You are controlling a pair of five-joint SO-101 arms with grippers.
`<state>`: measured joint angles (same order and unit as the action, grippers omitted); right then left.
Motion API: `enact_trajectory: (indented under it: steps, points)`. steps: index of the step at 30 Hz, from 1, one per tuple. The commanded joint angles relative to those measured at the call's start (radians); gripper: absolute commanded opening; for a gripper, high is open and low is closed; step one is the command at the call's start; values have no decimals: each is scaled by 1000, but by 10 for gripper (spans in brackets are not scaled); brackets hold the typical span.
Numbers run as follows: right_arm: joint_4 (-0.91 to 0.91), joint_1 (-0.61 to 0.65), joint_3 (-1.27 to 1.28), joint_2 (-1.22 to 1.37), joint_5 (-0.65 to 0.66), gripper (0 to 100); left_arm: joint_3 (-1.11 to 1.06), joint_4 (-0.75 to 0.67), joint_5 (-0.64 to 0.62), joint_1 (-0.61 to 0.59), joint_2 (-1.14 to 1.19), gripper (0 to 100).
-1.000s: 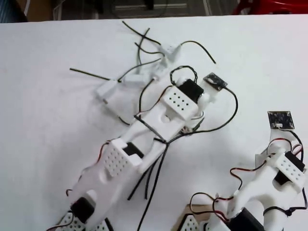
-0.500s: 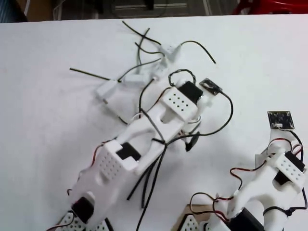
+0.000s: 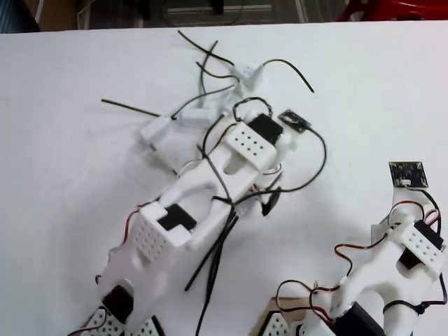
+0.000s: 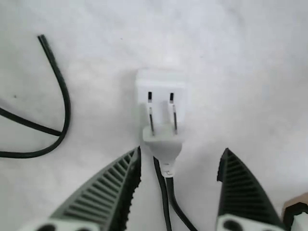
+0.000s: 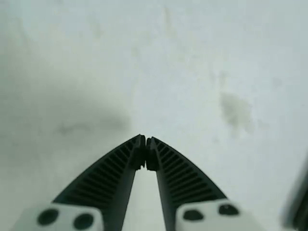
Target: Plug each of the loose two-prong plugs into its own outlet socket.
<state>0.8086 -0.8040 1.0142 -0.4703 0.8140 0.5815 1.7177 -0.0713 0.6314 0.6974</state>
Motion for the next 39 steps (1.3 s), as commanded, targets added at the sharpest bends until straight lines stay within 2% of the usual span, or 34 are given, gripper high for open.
enact_trajectory:
  steps: [1, 3, 8, 36, 39]
  points:
    - [7, 1, -5, -15, 8, 19, -32, -46, -6, -27, -31, 264]
    - [5, 1, -5, -15, 8, 19, -41, -44, -6, -21, -19, 252]
    - [2, -1, -5, -15, 8, 19, -37, -49, -32, 8, -16, 100]
    - [4, -8, -5, -15, 8, 19, 3, -44, -35, 53, 84, 98]
    - [4, -8, -5, -15, 8, 19, 3, -41, -35, 50, 82, 130]
